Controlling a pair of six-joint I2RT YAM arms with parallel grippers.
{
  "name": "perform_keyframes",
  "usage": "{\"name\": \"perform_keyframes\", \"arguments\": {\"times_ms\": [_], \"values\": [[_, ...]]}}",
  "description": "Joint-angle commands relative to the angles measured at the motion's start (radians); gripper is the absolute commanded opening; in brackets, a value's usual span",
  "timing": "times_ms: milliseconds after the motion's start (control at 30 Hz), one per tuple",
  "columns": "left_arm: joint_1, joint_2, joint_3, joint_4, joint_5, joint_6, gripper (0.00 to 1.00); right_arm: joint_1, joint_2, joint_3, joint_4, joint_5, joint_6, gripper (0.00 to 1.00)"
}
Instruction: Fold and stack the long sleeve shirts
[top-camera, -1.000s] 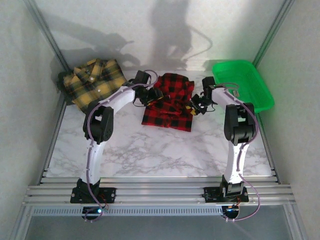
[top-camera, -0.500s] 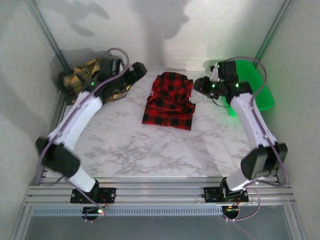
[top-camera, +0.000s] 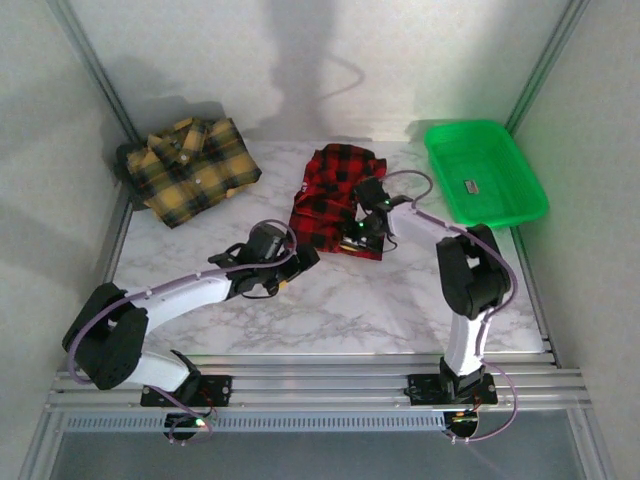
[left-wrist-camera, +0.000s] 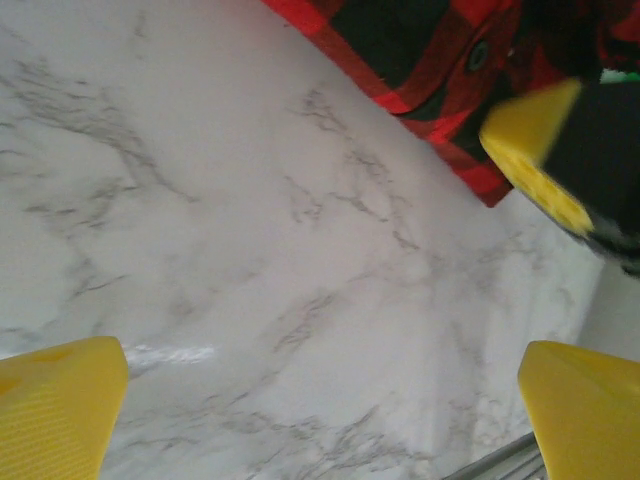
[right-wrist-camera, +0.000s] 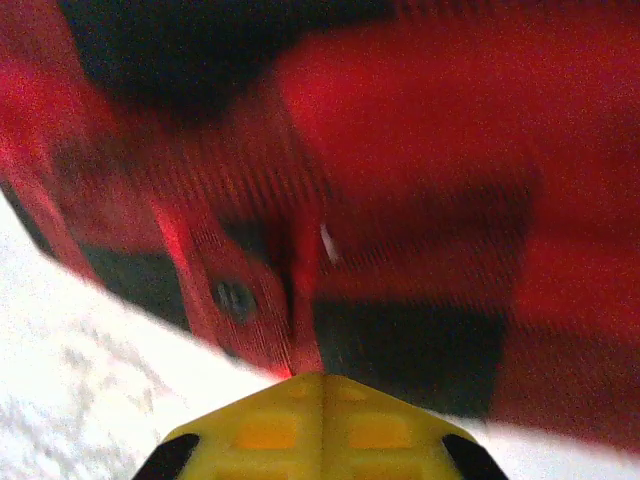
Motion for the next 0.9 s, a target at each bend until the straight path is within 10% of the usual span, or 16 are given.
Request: {"name": "perform_keyframes", "arguments": {"times_ms": [0, 300, 567, 867], "values": [[-0.016, 0.030, -0.022, 0.192, -0.019, -0.110, 1.00, -0.025, 0.064, 0.119, 0.034, 0.049, -0.001, 0.02], [-0.039, 0.144, 0.066, 0.237, -0.035, -0.149, 1.00, -0.104, 0.284, 0.484, -0.120, 0.118, -0.055, 0.06], [-0.088, 0.268, 0.059, 0.537, -0.130, -0.396, 1.00, -0.128, 0.287, 0.693, -0.081, 0.097, -0.140, 0.49], [-0.096, 0.462, 0.091, 0.749, -0.222, -0.637, 1.00, -0.133, 0.013, 0.463, -0.272, 0.150, -0.307, 0.65]]}}
